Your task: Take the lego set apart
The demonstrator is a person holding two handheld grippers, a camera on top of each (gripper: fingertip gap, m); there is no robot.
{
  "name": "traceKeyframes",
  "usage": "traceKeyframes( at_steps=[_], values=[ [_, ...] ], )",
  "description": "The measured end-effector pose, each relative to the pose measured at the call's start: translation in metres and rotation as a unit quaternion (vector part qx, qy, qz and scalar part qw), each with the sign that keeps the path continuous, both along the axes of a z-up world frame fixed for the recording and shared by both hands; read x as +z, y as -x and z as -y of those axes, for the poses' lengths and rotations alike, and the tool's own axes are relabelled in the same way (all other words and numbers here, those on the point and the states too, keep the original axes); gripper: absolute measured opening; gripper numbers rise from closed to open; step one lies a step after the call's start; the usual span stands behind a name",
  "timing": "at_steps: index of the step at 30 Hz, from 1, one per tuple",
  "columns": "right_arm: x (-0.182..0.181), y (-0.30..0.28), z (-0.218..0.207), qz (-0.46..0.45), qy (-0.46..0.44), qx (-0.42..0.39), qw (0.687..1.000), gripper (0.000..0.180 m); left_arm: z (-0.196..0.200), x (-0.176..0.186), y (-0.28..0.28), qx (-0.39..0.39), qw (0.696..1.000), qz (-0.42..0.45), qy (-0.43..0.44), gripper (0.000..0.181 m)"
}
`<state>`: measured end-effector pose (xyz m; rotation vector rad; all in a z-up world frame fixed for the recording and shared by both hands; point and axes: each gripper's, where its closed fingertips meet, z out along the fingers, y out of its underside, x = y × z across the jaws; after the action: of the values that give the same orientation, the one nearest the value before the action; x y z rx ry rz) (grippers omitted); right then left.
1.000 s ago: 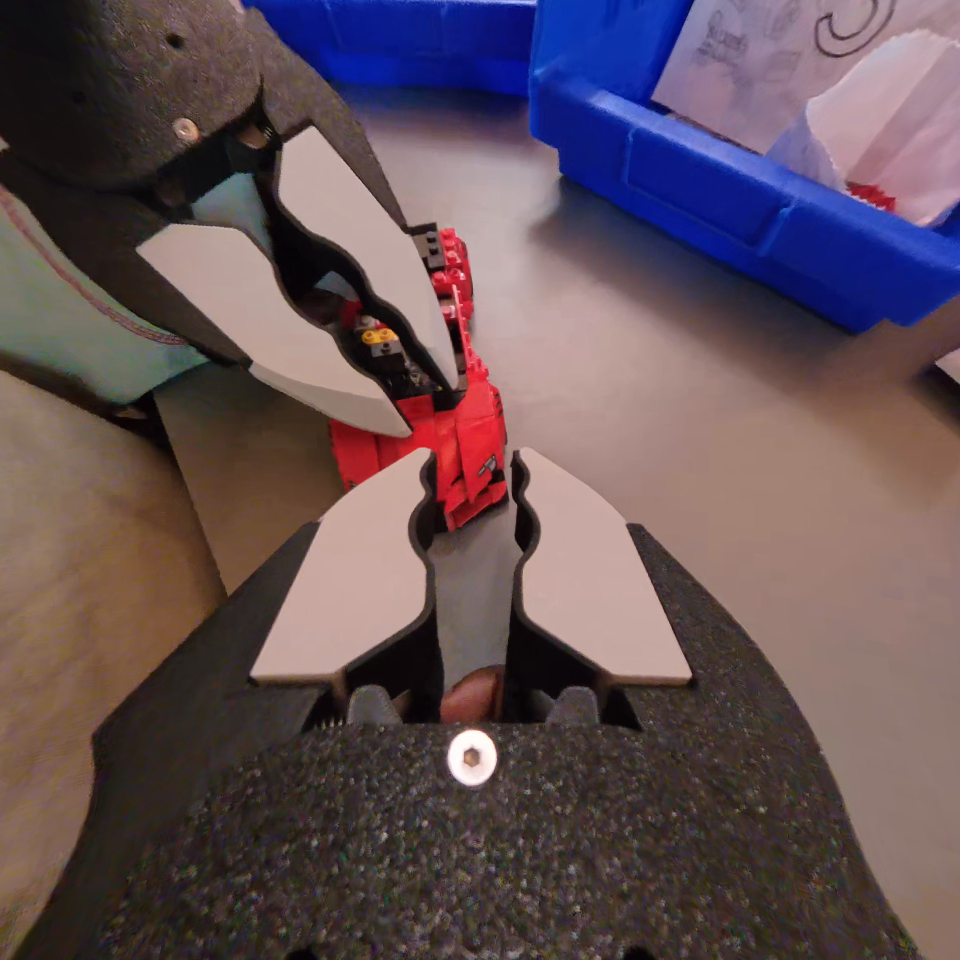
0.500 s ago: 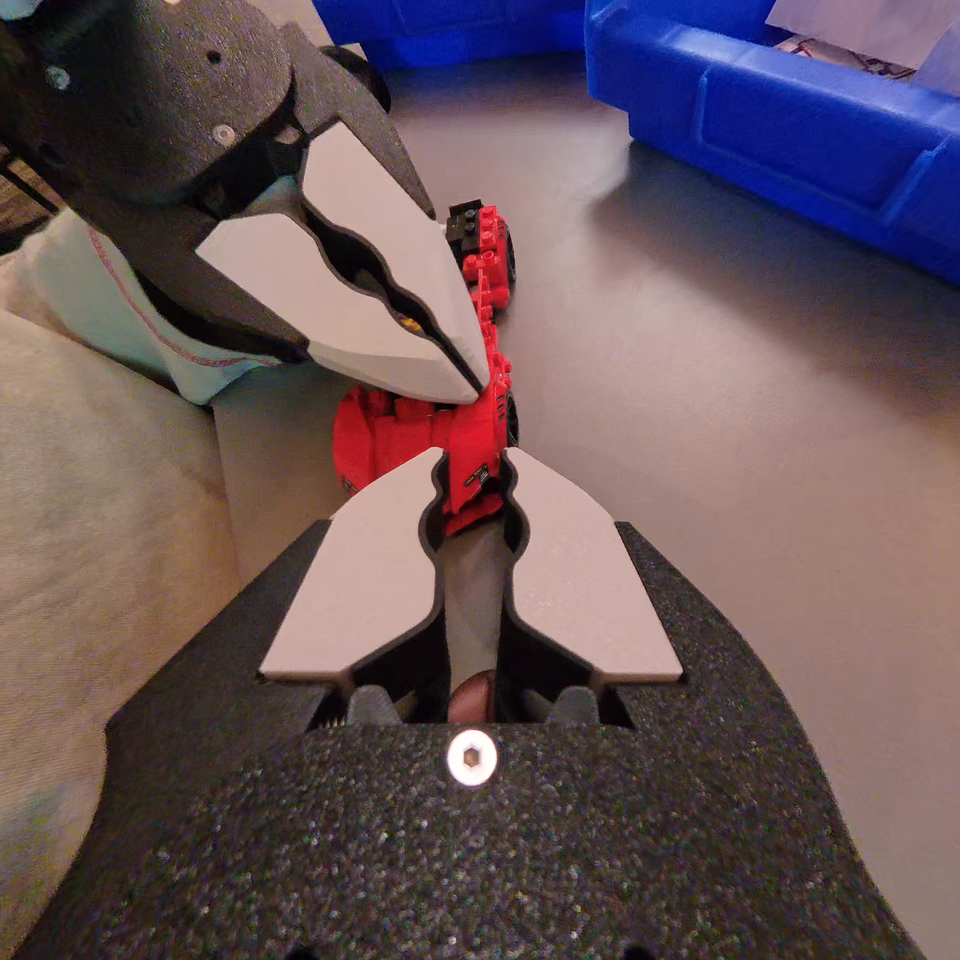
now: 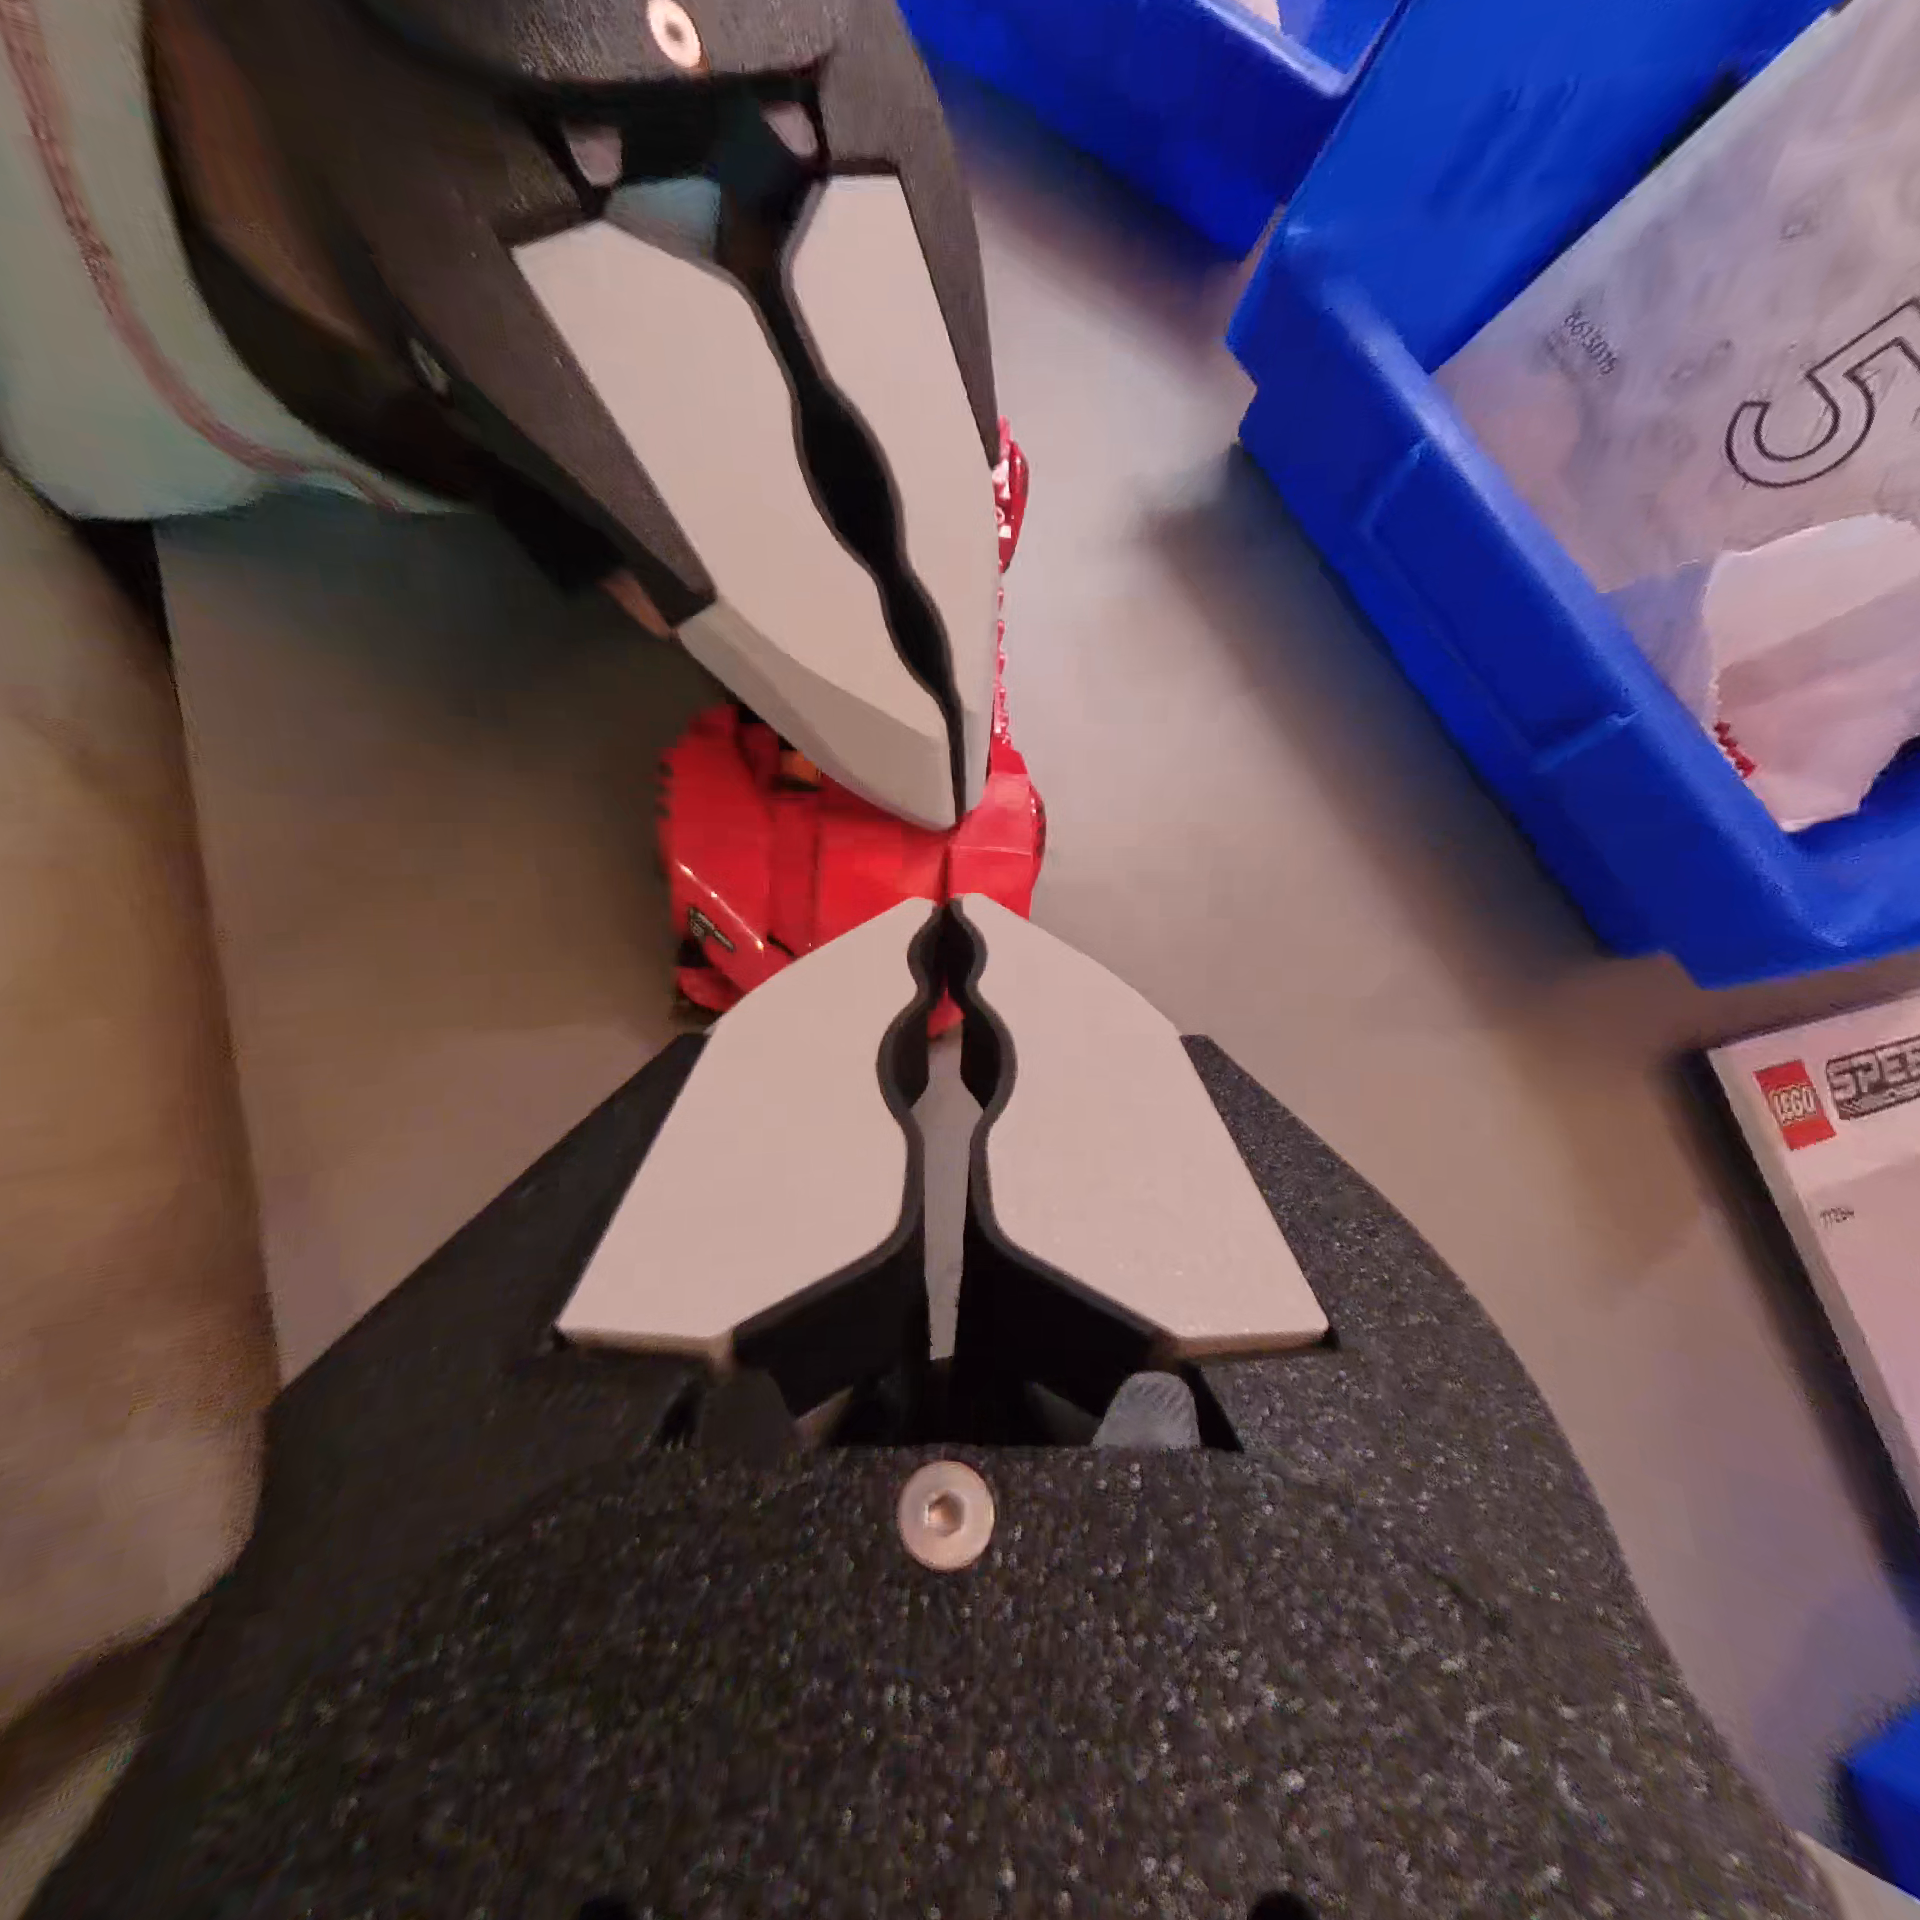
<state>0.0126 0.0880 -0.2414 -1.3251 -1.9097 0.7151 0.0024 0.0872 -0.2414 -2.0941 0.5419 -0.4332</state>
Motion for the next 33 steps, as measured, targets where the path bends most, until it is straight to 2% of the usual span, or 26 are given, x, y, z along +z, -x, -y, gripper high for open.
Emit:
traceKeyframes(
  at_steps=[1, 3, 6, 8, 11, 15, 18, 22, 24, 28, 31, 33],
  values=[
    [0.0, 0.0, -0.001, 0.003, 0.01, -0.004, 1.0, 0.0, 0.0, 0.0, 0.0, 0.002, 1.0, 0.008, 0.002, 0.0],
    [0.002, 0.001, 0.0, -0.001, 0.061, -0.013, 0.998, 0.0, -0.002, 0.003, 0.001, 0.008, 1.0, 0.022, 0.0, 0.0],
    [0.002, 0.003, -0.001, 0.001, 0.158, -0.015, 0.987, 0.024, 0.002, 0.011, -0.003, -0.006, 0.999, 0.046, 0.0, 0.0],
    [0.001, 0.004, -0.007, 0.012, 0.199, -0.022, 0.98, 0.028, 0.002, 0.014, 0.003, 0.0, 1.0, 0.014, 0.001, 0.0],
    [0.003, 0.007, -0.005, 0.025, 0.237, -0.008, 0.971, 0.026, -0.001, 0.012, 0.016, -0.01, 0.997, -0.078, 0.01, 0.0],
    [-0.003, 0.01, -0.004, 0.057, 0.239, -0.002, 0.969, 0.023, 0.001, 0.007, 0.009, -0.059, 0.995, -0.053, 0.063, 0.0],
    [-0.006, 0.009, -0.005, 0.068, 0.231, 0.0, 0.971, 0.022, -0.003, 0.003, 0.019, -0.059, 0.991, -0.094, 0.077, 0.0],
    [-0.006, 0.007, -0.006, 0.072, 0.233, 0.007, 0.97, 0.022, 0.01, 0.012, 0.028, -0.094, 0.988, -0.08, 0.094, 0.0],
    [-0.006, 0.007, -0.005, 0.074, 0.236, 0.013, 0.969, 0.022, 0.016, 0.01, 0.03, -0.126, 0.984, -0.092, 0.089, 0.013],
    [-0.006, 0.006, -0.005, 0.08, 0.232, 0.023, 0.969, 0.021, 0.008, 0.007, 0.031, -0.162, 0.974, -0.15, 0.043, 0.024],
    [-0.006, 0.006, -0.004, 0.083, 0.227, 0.029, 0.97, 0.02, 0.002, -0.005, 0.041, -0.176, 0.959, -0.214, 0.059, 0.023],
    [-0.006, 0.006, -0.004, 0.083, 0.225, 0.033, 0.97, 0.019, 0.003, -0.011, 0.039, -0.203, 0.95, -0.227, 0.07, 0.01]
  ],
)
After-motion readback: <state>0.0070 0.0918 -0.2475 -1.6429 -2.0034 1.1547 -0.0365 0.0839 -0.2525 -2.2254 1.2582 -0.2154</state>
